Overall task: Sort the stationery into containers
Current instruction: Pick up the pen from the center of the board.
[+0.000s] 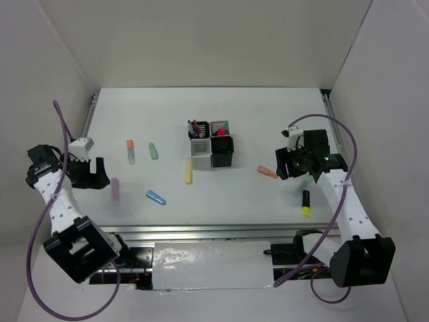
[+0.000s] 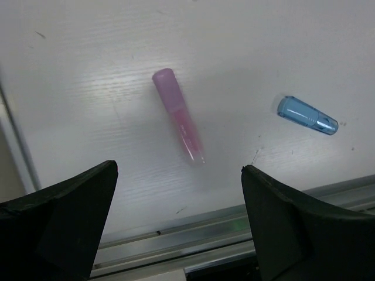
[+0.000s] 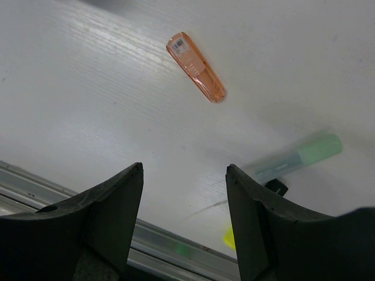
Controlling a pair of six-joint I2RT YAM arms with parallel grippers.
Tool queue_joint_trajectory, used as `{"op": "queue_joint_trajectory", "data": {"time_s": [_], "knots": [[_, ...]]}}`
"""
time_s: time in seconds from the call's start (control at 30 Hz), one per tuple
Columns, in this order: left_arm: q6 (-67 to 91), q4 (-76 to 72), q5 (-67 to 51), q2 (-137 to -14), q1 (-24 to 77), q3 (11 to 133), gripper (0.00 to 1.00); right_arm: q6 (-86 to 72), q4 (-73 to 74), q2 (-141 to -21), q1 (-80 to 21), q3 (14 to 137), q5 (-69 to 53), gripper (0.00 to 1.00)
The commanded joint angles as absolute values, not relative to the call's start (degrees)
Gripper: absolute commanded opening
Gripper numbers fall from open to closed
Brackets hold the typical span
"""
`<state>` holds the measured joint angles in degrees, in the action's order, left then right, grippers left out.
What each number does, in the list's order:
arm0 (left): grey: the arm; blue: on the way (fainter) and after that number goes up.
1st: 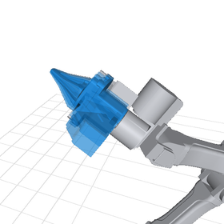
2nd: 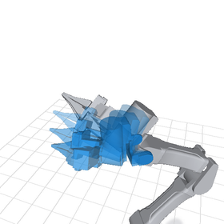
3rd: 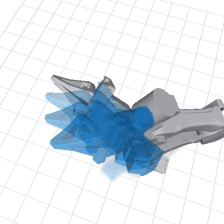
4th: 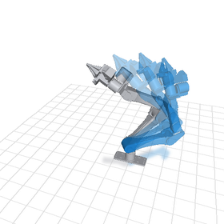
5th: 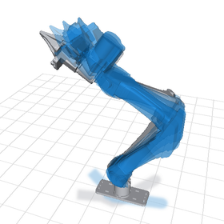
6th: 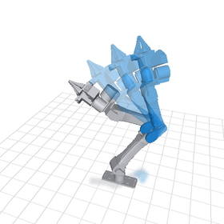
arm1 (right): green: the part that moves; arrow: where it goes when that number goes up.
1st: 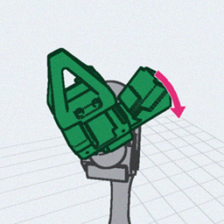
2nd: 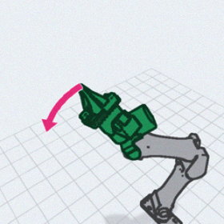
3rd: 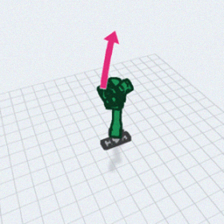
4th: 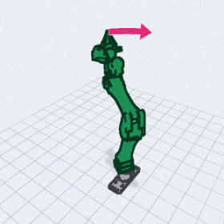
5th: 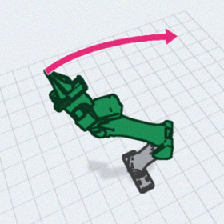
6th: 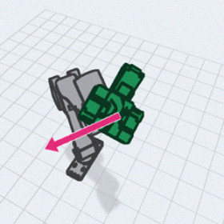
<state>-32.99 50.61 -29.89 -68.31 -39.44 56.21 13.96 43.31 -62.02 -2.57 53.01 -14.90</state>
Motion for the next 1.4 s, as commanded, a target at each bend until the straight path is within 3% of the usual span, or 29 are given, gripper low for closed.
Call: {"op": "queue_joint_trajectory", "data": {"time_s": [0.0, 0.13, 0.23, 0.37, 0.67, 0.9, 1.17, 1.37], "knots": [[-36.1, 47.5, -35.6, -62.2, -41.3, 56.8, 0.99, 16.8, 44.7, -59.8, -2.4, 52.2, -12.7, 0.66], [-39.3, 49.9, -39.4, -59.9, -40.0, 56.8, 0.99, 17.5, 46.1, -59.6, -1.3, 52.6, -12.0, 0.65], [-35.4, 51.2, -36.1, -61.0, -38.2, 56.6, 0.78, 18.7, 46.3, -59.5, -0.4, 52.6, -11.9, 0.66], [-32.8, 51.4, -27.9, -64.4, -38.7, 56.2, 0.74, 18.4, 47.4, -60.2, -0.4, 53.3, -11.9, 0.65], [-30.8, 58.3, -22.9, -80.3, -39.6, 61.8, 0.83, 15.9, 46.1, -57.4, -0.4, 51.5, -10.6, 0.65], [-26.2, 52.1, -22.4, -81.1, -34.8, 59.7, 0.87, 17.2, 46.0, -56.8, -0.4, 50.7, -10.8, 0.65], [-17.9, 43.6, -13.3, -85.7, -23.5, 56.8, 0.83, 14.5, 46.3, -62.0, -0.4, 53.5, -10.6, 0.65], [-13.5, 42.9, -9.3, -95.0, -24.0, 61.3, 0.76, 14.8, 49.7, -65.7, 5.8, 57.7, -12.5, 0.65]]}}
